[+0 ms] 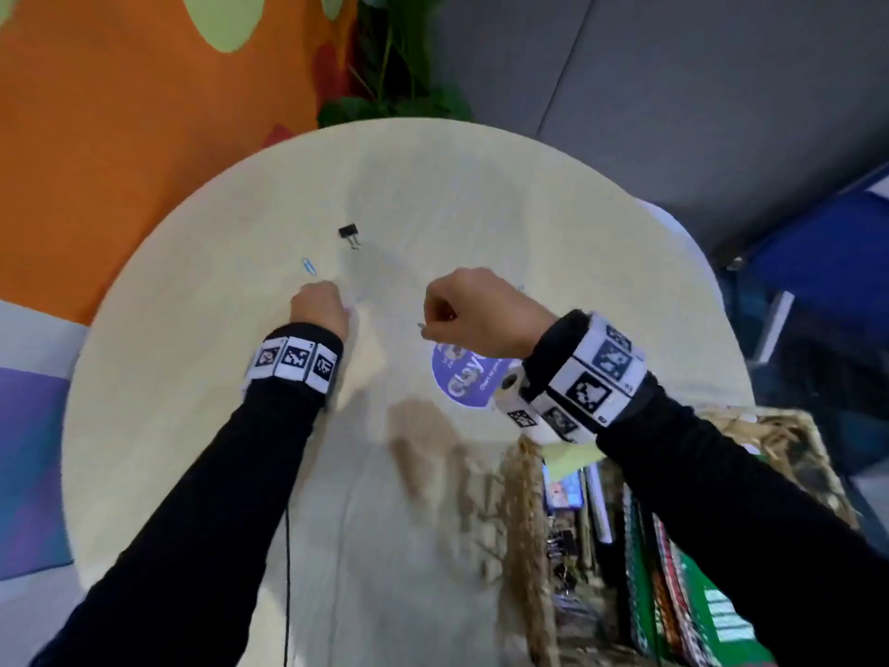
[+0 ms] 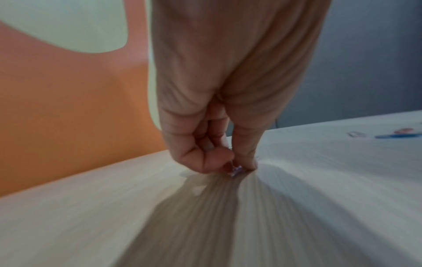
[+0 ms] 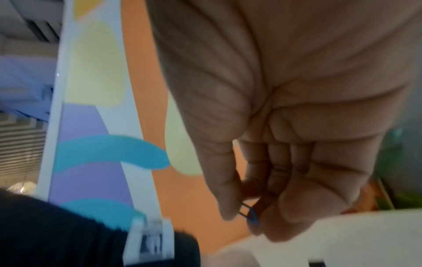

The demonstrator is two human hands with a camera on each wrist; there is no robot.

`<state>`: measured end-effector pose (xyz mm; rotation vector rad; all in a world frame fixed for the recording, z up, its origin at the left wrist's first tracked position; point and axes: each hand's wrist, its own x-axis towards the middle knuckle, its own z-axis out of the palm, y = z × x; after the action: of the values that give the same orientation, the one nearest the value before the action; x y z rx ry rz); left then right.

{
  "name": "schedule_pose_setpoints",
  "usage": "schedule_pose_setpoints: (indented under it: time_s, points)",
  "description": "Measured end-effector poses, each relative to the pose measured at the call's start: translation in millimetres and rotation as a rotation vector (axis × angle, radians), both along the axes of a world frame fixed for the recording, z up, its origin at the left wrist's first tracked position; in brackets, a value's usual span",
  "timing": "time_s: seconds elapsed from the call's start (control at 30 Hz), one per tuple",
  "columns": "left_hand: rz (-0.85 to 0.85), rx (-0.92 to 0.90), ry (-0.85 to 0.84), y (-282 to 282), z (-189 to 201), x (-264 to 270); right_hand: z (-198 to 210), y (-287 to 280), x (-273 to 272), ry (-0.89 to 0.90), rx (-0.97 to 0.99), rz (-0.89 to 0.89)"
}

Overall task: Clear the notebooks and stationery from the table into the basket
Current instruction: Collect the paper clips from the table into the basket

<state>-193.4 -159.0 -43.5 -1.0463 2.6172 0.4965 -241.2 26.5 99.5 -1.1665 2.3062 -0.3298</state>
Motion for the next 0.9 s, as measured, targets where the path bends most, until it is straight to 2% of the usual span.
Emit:
schedule_pose_setpoints:
  time_s: [0.13,0.23,0.3,0.43,0.53,0.63,0.77,0.9]
  points:
    - [-0.045,-0.107,-0.011,10.7,-1.3,1.3,45.1,86.6,17.5,-0.008,-0.141,-0.052]
    - [-0.068,-0.133,-0.012,18.1,8.8,5.0,40.3,150.8,41.1,-0.106,-0.130,-0.175]
    - [-0.080,-0.140,0.055,27.3,26.4,6.2,17.5,182.1,58.7,-0.112,0.012,-0.145]
    - [-0.122,-0.117,0.287,64.2,83.9,12.9,-39.1,212.9,91.3,-0.151,0.350,0.054]
    - [-0.243,-0.086,0.457,97.7,132.1,31.0,-63.4,210.4,109.5,-0.109,0.509,0.214]
    - [-0.379,-0.039,0.587,134.6,173.9,62.8,-72.4,201.6,121.5,-0.062,0.569,0.267]
    - [-0.489,0.075,0.493,183.4,206.8,110.0,-80.4,200.7,130.0,-0.020,0.565,0.266]
    - [-0.645,0.176,0.310,228.1,195.8,143.4,-63.6,208.6,117.8,-0.049,0.469,0.159]
